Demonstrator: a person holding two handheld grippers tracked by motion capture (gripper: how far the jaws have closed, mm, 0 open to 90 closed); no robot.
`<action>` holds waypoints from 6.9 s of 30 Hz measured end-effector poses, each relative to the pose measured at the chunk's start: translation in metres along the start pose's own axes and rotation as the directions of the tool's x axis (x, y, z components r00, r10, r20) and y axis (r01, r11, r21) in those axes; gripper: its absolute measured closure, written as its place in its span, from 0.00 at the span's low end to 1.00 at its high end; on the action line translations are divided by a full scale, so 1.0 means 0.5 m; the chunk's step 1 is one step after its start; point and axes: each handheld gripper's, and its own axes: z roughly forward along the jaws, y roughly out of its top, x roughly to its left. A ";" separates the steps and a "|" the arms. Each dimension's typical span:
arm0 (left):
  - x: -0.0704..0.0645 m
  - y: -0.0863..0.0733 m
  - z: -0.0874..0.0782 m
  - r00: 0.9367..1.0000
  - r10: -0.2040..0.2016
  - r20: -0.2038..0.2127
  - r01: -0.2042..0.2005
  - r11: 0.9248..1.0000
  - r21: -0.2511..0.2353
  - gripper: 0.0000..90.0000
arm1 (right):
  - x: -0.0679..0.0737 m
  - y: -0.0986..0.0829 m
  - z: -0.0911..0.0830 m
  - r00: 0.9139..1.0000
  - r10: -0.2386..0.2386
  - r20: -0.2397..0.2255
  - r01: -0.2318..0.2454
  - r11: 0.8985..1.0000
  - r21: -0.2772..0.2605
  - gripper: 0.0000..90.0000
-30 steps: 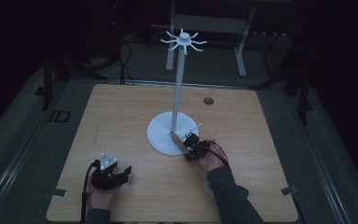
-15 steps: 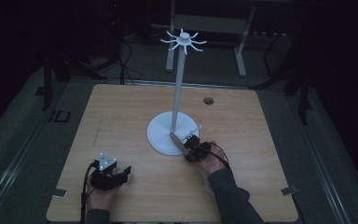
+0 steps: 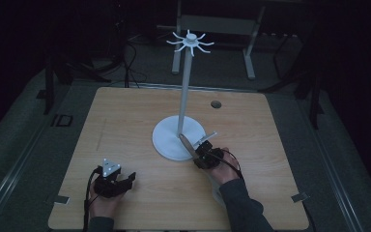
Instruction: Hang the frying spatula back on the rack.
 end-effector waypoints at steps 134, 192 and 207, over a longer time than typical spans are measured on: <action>0.001 0.001 0.000 1.000 -0.001 -0.001 0.001 1.000 -0.002 0.41 | -0.060 0.090 -0.287 0.993 0.027 0.118 0.057 0.756 -0.653 0.83; 0.001 0.000 0.001 1.000 0.002 -0.001 -0.002 1.000 0.003 0.41 | -0.095 0.185 -0.360 0.995 0.035 0.097 0.038 0.750 -0.660 0.83; 0.002 0.000 0.000 1.000 -0.002 -0.001 0.002 1.000 0.000 0.41 | -0.098 0.206 -0.368 0.995 0.033 0.093 0.035 0.759 -0.651 0.83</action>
